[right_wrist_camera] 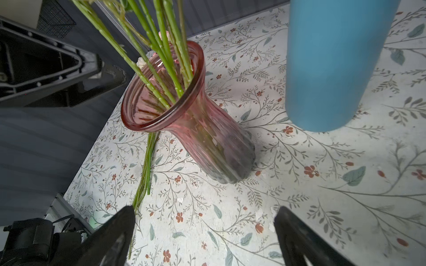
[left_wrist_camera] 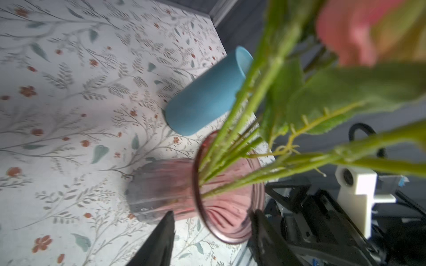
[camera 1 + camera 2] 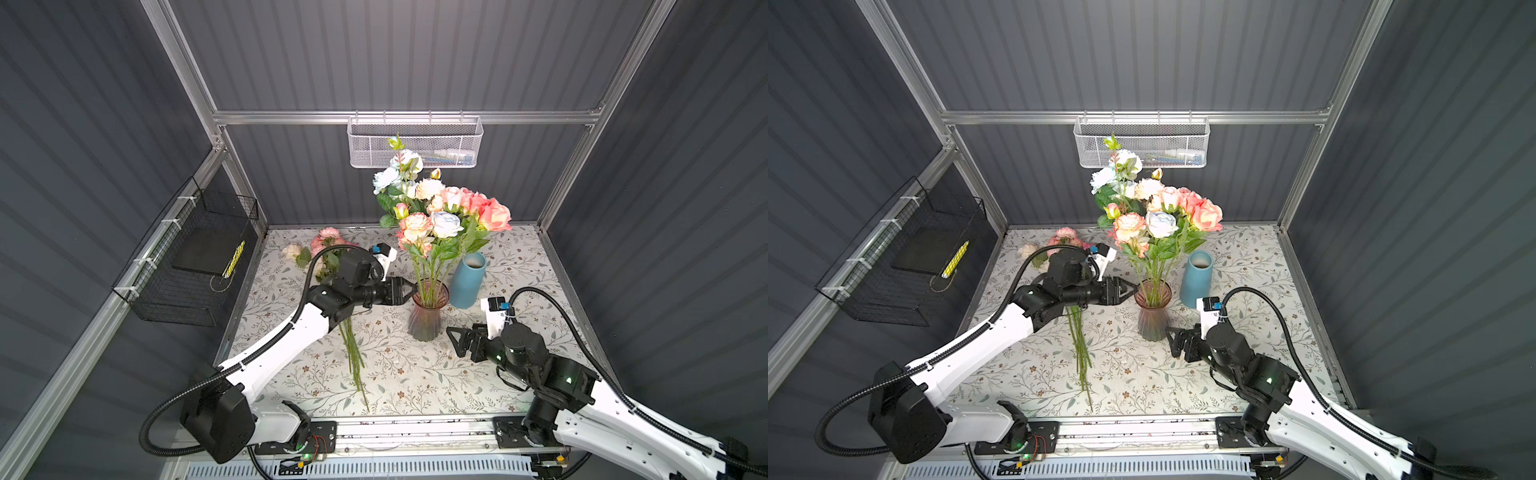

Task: Arrange flowers in a vase
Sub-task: Move the vase to the top-center of the table.

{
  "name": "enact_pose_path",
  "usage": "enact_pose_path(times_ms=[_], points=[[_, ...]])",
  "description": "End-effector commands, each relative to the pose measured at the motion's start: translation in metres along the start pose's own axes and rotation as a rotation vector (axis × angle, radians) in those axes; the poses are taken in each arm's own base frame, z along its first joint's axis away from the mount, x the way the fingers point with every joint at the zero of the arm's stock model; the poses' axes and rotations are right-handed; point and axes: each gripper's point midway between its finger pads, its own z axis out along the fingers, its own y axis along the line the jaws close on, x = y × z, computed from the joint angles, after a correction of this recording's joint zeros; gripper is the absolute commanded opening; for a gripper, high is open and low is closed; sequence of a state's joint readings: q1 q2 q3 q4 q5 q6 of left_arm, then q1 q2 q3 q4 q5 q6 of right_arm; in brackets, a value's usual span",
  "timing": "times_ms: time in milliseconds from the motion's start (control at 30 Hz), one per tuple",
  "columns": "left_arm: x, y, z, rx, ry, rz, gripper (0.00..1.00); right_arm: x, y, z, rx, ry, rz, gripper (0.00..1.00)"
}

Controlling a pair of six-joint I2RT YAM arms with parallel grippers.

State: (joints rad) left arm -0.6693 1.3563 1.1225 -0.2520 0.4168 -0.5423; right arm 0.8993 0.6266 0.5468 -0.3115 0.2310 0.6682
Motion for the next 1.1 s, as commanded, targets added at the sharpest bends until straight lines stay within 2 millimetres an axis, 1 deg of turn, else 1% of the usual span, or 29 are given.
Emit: enact_pose_path(times_ms=[0, 100, 133, 200, 233, 400, 467, 533, 567, 633, 733, 800, 967, 1000, 1067], points=[[0.018, 0.013, 0.001, -0.071, 0.108, -0.001, 0.52, 0.005, -0.005, 0.0, 0.01, 0.007, 0.032, 0.96], [0.026, 0.016, 0.007, -0.092, 0.164, 0.001, 0.52, 0.01, -0.01, 0.001, 0.024, 0.014, 0.037, 0.96], [0.029, 0.017, 0.01, -0.111, 0.187, 0.004, 0.51, 0.012, -0.012, 0.001, 0.03, 0.016, 0.036, 0.96], [0.032, 0.026, 0.011, -0.165, 0.217, -0.002, 0.45, 0.015, -0.014, 0.002, 0.035, 0.02, 0.035, 0.96], [0.032, 0.028, 0.011, -0.183, 0.219, -0.001, 0.43, 0.016, -0.015, 0.003, 0.037, 0.022, 0.034, 0.96], [0.026, 0.027, 0.014, -0.188, 0.225, -0.005, 0.43, 0.026, -0.02, 0.011, 0.057, 0.046, 0.016, 0.96], [0.02, 0.033, 0.017, -0.229, 0.222, -0.007, 0.42, 0.03, -0.024, 0.015, 0.073, 0.057, 0.008, 0.96], [0.02, 0.036, 0.02, -0.256, 0.248, -0.014, 0.4, 0.032, -0.025, 0.018, 0.082, 0.062, -0.002, 0.96], [0.015, 0.036, 0.019, -0.273, 0.252, -0.006, 0.38, 0.032, -0.025, 0.02, 0.082, 0.062, -0.008, 0.96], [0.017, 0.042, 0.021, -0.315, 0.289, -0.007, 0.35, 0.033, -0.025, 0.023, 0.085, 0.067, -0.016, 0.96], [0.02, 0.044, 0.024, -0.342, 0.328, 0.0, 0.34, 0.037, -0.023, 0.03, 0.084, 0.08, -0.028, 0.96], [0.019, 0.043, 0.026, -0.353, 0.338, 0.007, 0.29, 0.043, -0.023, 0.037, 0.079, 0.098, -0.031, 0.97], [0.017, 0.038, 0.025, -0.35, 0.34, 0.005, 0.12, 0.057, -0.016, 0.056, 0.038, 0.135, -0.022, 0.97], [0.017, 0.038, 0.025, -0.348, 0.337, 0.003, 0.1, 0.059, -0.015, 0.06, 0.032, 0.14, -0.022, 0.97], [0.017, 0.038, 0.025, -0.346, 0.329, -0.002, 0.01, 0.061, -0.011, 0.068, 0.019, 0.145, -0.022, 0.97]])
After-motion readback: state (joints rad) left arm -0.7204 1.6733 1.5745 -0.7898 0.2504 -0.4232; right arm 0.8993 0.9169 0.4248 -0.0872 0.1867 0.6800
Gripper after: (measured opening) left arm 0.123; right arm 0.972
